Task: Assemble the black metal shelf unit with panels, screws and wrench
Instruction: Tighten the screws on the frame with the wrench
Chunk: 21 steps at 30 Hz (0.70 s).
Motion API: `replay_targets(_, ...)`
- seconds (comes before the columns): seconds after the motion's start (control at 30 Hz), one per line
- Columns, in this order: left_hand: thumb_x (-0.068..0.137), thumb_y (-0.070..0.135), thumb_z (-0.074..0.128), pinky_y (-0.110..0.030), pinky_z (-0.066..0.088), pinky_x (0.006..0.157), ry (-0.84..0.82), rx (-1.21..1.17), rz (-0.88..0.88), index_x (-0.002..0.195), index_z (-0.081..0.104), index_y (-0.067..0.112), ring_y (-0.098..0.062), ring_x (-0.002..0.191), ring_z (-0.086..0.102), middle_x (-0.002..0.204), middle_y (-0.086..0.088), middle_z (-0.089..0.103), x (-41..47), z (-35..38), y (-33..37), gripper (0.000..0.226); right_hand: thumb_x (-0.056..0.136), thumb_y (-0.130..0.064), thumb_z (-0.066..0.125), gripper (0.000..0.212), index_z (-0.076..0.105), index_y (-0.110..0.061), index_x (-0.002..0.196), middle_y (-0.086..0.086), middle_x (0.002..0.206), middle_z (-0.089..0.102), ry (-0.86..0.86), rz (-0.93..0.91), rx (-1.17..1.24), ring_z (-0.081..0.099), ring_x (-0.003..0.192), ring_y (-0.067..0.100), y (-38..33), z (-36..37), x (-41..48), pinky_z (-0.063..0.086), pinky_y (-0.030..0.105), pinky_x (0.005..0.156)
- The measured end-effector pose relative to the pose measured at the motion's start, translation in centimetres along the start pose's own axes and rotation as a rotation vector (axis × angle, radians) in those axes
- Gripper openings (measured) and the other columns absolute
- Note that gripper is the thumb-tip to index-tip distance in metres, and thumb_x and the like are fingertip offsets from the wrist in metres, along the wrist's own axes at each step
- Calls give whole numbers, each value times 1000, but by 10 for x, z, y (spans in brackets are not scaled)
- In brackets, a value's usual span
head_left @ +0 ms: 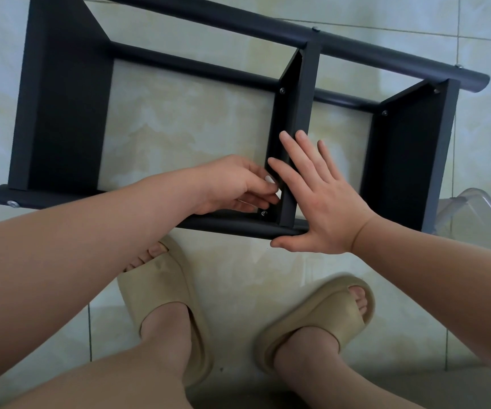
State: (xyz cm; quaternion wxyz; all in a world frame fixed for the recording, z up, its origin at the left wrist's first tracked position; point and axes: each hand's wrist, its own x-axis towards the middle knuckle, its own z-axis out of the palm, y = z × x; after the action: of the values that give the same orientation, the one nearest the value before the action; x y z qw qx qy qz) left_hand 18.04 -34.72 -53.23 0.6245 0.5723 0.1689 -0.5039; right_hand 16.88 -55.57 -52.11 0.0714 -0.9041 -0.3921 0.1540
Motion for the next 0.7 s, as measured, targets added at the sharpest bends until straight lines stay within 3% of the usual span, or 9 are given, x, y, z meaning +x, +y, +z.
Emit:
replay_targets(0.23, 94, 12, 64, -27, 51, 74, -13, 18, -30, 93, 65, 14, -15, 83, 71, 88, -4, 76, -1, 0, 3, 2, 78, -84, 51, 114, 30, -4, 156, 21, 168, 5, -1, 1, 9, -4, 155, 37, 0, 0, 0, 10, 62, 123)
replay_targets(0.4, 96, 13, 61, -30, 52, 86, -38, -72, -89, 88, 62, 16, -17, 90, 70, 88, -3, 75, 0, 1, 2, 8, 78, -84, 52, 113, 31, -4, 156, 21, 167, 6, 6, -1, 15, -3, 155, 38, 0, 0, 0, 11, 62, 123)
replay_targets(0.7, 98, 8, 55, -27, 48, 76, -110, 12, -123, 85, 61, 16, -14, 85, 68, 85, 0, 74, 3, -3, 1, 16, 78, -84, 51, 114, 30, -4, 156, 21, 167, 5, 11, -3, 25, -4, 155, 37, 0, 1, 0, 11, 61, 123)
